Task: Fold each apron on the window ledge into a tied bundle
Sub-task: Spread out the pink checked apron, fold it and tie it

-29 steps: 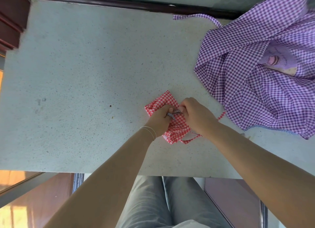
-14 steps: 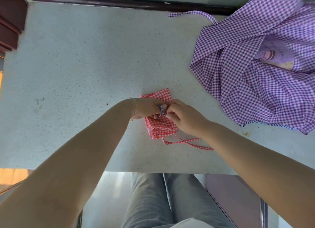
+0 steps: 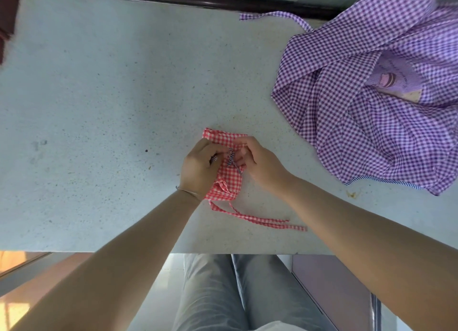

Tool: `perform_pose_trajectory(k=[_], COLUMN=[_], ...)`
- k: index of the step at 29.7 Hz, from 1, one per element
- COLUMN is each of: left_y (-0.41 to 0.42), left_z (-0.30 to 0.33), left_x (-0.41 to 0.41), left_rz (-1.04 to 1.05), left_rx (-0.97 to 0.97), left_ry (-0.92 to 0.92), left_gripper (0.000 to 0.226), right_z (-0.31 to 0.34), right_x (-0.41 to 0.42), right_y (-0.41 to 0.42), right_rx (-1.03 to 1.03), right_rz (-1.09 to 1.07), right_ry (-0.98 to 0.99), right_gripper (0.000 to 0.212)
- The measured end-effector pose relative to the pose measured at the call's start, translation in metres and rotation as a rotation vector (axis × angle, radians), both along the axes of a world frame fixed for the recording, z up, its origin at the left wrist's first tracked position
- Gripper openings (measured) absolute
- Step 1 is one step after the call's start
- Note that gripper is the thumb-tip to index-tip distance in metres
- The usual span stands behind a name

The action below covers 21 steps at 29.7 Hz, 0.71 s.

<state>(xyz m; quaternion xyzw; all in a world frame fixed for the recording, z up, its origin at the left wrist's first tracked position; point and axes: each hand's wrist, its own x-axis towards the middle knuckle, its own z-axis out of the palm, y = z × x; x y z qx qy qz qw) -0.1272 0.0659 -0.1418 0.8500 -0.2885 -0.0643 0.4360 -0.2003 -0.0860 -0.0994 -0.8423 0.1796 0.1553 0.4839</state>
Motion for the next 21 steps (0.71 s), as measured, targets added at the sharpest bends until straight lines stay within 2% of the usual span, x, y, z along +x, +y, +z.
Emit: perform_pose_trajectory(k=[2,6,11,17,20,21], left_y=[-0.001,0.0,0.0,0.0,0.004,0.007], left_z=[-0.003,-0.007,-0.006,-0.006,-0.006,-0.006], left_x=[-0.004,-0.006,-0.006,0.001,0.003,0.006], left_rz=[0.035,0.067,0.005,-0.134,-0.072,-0.035], left_rx=[-0.044,-0.058,-0.039,0.213,0.36,0.409], left_ry=[0.0,0.005,-0.022,-0.37,-0.404,-0.391], left_gripper=[0.016,0.014,0.009,0.017,0.009,0.015], right_z=[-0.001,0.002,-0.003,-0.007,-0.006,-0.006], right_x=[0.01,0.023,0.028,0.021,0.023,0.024], right_y=[0.0,-0.001,0.002,0.006,0.01,0.01], right_rx=[0.062,0.095,-0.061,-0.2,-0.276,-0.287], right_rz=[-0.033,0.035,0.147,0.198,0.242,0.249], right_ry=[0.054,0.138,0.132,0.112,0.115,0.113], right_gripper=[0.03,0.027,0.021,0.022,0.028,0.029])
